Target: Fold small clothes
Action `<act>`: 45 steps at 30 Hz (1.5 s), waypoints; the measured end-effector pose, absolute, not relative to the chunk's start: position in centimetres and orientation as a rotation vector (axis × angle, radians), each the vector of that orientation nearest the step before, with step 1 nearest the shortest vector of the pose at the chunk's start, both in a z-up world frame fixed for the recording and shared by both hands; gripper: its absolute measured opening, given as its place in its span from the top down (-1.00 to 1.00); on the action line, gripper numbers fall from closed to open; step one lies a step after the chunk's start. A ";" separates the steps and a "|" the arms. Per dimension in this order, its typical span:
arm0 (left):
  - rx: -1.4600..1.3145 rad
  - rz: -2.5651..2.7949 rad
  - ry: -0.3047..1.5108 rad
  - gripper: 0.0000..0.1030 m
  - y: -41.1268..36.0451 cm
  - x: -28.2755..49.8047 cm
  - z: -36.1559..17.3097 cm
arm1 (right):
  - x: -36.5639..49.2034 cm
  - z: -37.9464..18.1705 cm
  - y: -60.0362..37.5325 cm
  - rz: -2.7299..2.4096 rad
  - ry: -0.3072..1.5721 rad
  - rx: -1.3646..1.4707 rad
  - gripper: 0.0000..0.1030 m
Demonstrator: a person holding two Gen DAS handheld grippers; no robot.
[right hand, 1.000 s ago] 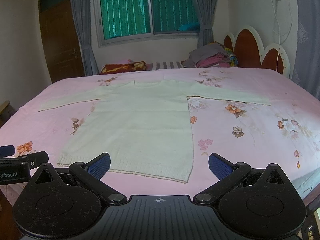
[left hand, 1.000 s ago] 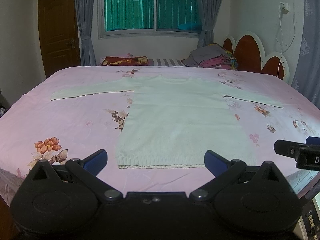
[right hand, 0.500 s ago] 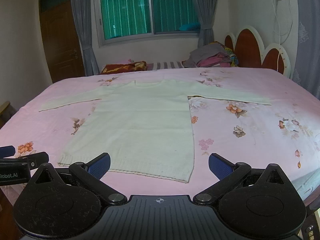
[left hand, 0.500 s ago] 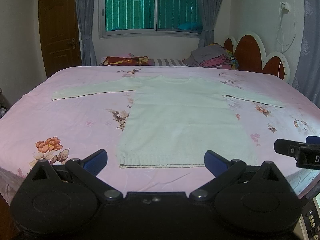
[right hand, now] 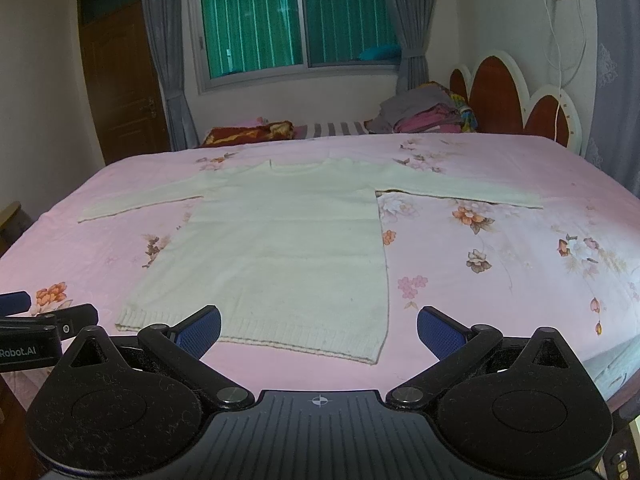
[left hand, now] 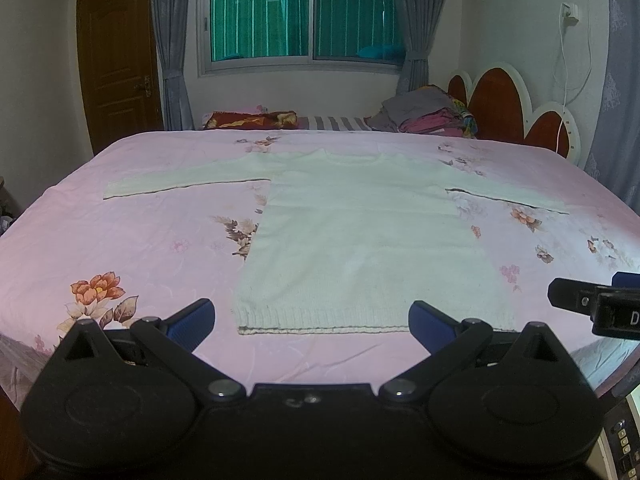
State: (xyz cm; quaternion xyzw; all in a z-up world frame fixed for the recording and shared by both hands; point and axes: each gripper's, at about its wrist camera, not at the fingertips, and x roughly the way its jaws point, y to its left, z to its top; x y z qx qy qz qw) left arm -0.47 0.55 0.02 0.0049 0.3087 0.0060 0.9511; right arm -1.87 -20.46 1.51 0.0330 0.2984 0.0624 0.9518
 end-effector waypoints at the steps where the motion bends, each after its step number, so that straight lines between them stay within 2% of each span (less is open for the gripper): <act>1: 0.007 0.011 0.624 -0.99 0.5 -0.5 0.0 | -1.8 1.5 -20.5 0.127 0.607 0.067 -1.00; 17: -0.033 -0.024 0.568 -0.99 0.9 5.2 0.4 | 3.0 1.8 -20.6 0.103 0.592 0.072 -1.00; 28: -0.077 -0.069 0.555 -0.99 2.6 13.2 0.3 | 10.9 1.7 -19.6 0.060 0.589 0.059 -1.00; 34: -0.013 -0.088 0.554 -0.99 3.3 17.1 0.7 | 15.2 1.9 -19.2 0.014 0.588 0.074 -1.00; 45: 0.029 -0.188 0.633 -0.99 -2.2 23.2 -1.8 | 20.1 1.1 -23.4 -0.091 0.607 0.092 -1.00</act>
